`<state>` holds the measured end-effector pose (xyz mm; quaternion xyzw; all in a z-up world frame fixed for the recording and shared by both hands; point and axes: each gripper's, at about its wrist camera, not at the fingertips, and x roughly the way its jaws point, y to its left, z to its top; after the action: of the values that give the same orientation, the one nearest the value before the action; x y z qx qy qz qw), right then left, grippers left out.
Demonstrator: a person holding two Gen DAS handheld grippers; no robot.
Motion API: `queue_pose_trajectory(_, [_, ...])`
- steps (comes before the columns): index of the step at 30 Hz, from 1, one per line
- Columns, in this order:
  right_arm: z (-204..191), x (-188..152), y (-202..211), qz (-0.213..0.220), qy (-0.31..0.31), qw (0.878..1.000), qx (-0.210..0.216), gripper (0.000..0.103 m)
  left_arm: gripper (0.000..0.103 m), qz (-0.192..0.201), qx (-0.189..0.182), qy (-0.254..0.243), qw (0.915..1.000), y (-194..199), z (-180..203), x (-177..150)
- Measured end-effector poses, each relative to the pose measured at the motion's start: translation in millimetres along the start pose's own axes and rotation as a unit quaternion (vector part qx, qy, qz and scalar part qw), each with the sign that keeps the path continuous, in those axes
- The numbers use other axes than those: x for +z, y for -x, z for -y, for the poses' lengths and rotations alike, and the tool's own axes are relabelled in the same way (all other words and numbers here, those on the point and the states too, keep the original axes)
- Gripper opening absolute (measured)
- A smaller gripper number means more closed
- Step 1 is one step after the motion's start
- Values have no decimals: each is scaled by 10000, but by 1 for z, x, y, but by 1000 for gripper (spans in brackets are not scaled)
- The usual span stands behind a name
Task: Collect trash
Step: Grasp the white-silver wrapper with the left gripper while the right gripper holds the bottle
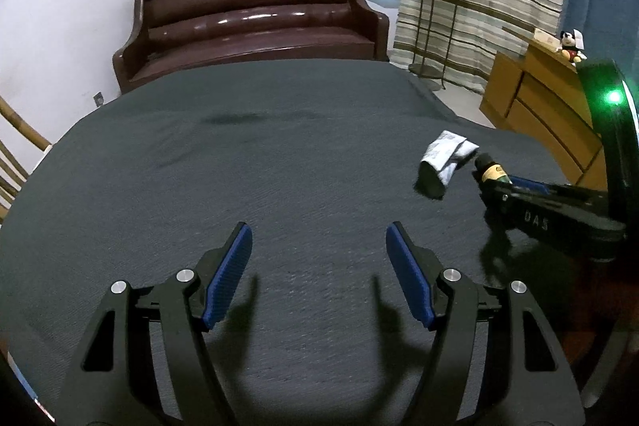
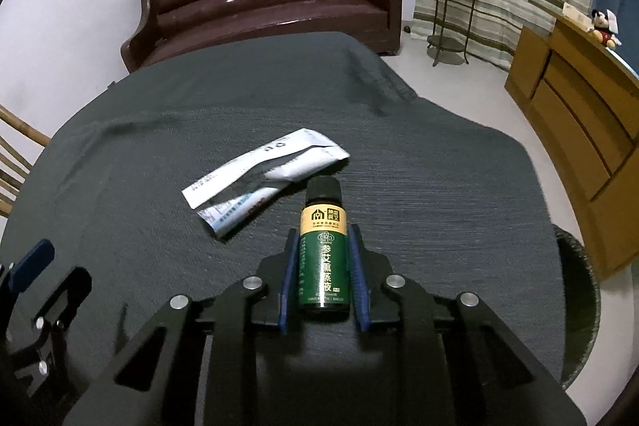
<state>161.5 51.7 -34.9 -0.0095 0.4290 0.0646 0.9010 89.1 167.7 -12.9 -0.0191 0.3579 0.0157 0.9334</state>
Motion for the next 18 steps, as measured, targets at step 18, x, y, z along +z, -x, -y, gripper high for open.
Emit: queue_pose_trajectory(18, [65, 7, 3, 176, -389, 9990, -122, 25, 73, -222, -450, -500, 9975, -40, 71, 35])
